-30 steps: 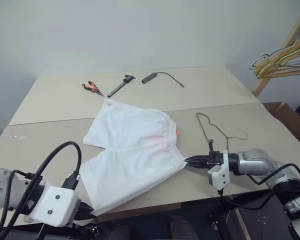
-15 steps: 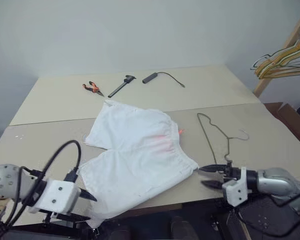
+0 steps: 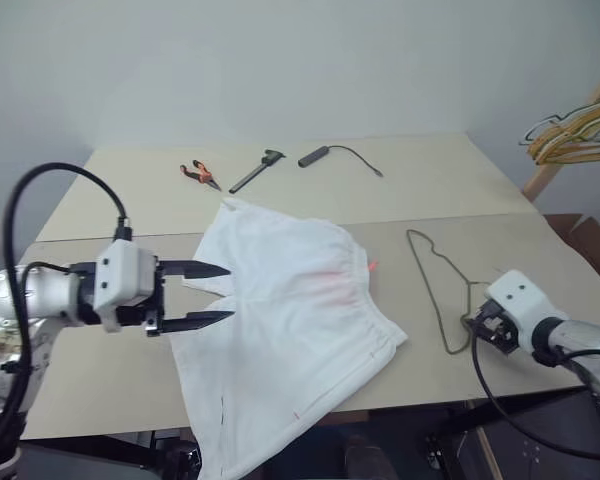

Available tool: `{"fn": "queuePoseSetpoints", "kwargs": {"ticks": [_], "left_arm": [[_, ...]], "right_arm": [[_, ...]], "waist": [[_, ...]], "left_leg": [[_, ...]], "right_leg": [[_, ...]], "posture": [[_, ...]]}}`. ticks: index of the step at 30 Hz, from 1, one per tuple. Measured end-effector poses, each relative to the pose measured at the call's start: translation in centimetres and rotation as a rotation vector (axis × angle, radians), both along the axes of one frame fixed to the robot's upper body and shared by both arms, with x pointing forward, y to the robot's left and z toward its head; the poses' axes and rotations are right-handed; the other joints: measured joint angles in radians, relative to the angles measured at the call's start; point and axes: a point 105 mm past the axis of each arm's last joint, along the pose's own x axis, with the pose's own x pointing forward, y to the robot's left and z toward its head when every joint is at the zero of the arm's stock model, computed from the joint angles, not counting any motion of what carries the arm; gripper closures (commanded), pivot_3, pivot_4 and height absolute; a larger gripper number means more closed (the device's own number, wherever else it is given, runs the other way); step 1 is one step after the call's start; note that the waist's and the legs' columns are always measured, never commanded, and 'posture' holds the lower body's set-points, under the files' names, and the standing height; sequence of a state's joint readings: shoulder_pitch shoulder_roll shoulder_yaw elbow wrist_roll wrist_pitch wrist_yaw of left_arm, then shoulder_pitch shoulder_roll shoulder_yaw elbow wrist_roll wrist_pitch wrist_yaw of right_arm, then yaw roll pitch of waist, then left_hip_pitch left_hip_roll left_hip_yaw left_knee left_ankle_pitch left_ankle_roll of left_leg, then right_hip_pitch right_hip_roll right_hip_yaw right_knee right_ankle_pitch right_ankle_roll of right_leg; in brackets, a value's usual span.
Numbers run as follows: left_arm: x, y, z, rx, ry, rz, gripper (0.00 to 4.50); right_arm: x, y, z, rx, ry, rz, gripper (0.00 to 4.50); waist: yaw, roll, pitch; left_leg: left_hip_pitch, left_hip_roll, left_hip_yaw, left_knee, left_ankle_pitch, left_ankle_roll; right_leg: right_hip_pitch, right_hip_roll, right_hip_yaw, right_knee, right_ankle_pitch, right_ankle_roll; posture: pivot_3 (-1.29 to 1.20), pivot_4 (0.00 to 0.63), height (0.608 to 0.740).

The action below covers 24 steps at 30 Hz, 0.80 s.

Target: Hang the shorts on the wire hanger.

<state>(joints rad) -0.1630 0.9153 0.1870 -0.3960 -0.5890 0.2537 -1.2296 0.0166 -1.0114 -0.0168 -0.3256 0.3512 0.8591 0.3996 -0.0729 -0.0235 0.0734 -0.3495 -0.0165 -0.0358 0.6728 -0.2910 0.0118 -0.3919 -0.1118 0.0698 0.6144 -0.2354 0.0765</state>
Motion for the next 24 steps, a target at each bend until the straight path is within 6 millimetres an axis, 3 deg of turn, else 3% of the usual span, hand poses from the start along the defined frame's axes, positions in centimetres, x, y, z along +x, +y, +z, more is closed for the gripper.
{"fn": "queuePoseSetpoints", "kwargs": {"ticks": [3,11,15,19,22,24], "left_arm": [[0.2,-0.7,0.0,-0.01,0.0,-0.022,1.63],[0.8,-0.9,-0.4,-0.023,-0.006,0.0,1.63],[1.9,-1.1,0.0,-0.069,-0.051,0.048,1.63],[3.4,-2.2,0.7,-0.147,-0.083,0.102,1.63],[4.4,-2.6,1.4,-0.196,-0.105,0.143,1.63],[5.3,-2.7,2.0,-0.231,-0.117,0.183,1.63]], "right_arm": [[-0.2,0.6,-0.5,0.017,0.067,-0.04,1.79],[1.1,0.7,-1.1,0.039,0.056,-0.114,4.47],[2.5,-1.1,-0.2,-0.067,-0.049,-0.153,4.47],[4.7,-1.1,3.2,-0.198,-0.276,-0.076,4.47],[5.7,-0.3,7.0,-0.457,-0.542,0.148,4.47],[5.7,1.4,9.1,-0.65,-0.711,0.374,4.47]], "waist": [[-0.003,0.001,0.0],[-0.001,-0.003,-0.002],[0.004,-0.001,-0.003],[0.002,-0.001,-0.003],[0.0,0.0,-0.003],[-0.001,0.0,-0.003]], "left_leg": [[-0.002,0.0,-0.001,0.004,-0.001,0.002],[0.001,0.0,-0.001,0.006,-0.001,0.002],[-0.001,0.0,-0.001,0.005,-0.002,0.002],[-0.003,0.0,-0.001,0.006,-0.001,0.002],[-0.003,-0.001,0.0,0.005,-0.002,0.002],[-0.003,-0.001,0.0,0.005,-0.001,0.002]], "right_leg": [[0.0,0.001,-0.001,0.0,0.0,0.0],[0.004,0.002,-0.001,0.0,0.001,0.001],[0.002,0.001,-0.001,-0.001,0.001,0.001],[-0.001,0.001,-0.001,-0.001,0.001,0.002],[-0.002,0.0,-0.001,-0.001,0.001,0.002],[-0.002,0.0,-0.001,-0.001,0.001,0.002]], "posture": [[-0.12,0.055,0.74],[-0.11,0.058,0.74],[-0.11,0.056,0.74],[-0.11,0.054,0.74],[-0.12,0.051,0.74],[-0.13,0.049,0.74]]}}
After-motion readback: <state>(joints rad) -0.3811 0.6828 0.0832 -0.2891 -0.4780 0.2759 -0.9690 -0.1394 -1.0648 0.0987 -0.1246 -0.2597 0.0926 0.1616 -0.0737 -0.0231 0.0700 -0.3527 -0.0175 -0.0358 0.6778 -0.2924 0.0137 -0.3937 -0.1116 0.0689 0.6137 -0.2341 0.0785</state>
